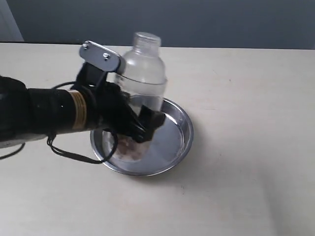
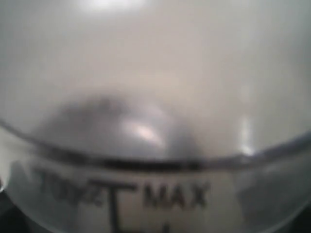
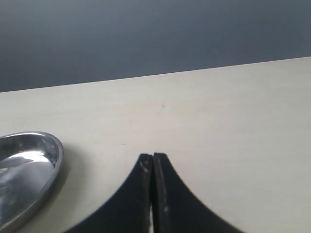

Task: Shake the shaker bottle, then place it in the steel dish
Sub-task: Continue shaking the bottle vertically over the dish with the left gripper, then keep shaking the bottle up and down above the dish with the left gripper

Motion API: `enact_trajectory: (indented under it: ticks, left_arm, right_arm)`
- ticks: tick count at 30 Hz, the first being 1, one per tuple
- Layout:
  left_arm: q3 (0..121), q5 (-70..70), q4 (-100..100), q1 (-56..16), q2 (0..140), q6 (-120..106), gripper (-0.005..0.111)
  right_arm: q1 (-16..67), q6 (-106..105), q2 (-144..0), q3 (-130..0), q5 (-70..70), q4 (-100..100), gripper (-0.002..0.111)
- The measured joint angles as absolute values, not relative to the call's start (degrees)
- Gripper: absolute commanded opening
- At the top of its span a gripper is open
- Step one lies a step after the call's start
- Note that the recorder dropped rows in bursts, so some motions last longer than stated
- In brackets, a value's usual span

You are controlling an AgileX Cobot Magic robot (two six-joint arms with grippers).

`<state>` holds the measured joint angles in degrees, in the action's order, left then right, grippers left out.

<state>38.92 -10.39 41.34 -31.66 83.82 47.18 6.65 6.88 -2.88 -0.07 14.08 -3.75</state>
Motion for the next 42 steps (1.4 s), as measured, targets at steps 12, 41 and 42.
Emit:
enact_trajectory:
  ticks: [12,41,42]
  left_arm:
    - [41.6,-18.4,42.3,-31.7,84.9,50.0,0.0]
    - [49.4,-16.3,41.3,-31.6,73.9,48.1,0.0]
    - [49.1,-16.2,41.3,-31.9,73.7,47.8,0.0]
  right_arm:
    - [6.6,6.9,-2.9,-0.1,14.1,-3.7,-0.001]
    - [6.6,6.9,-2.9,-0.1,14.2,-3.7,-0.001]
    - [6.6,6.9,-2.9,-0.1,14.2,-3.7,-0.001]
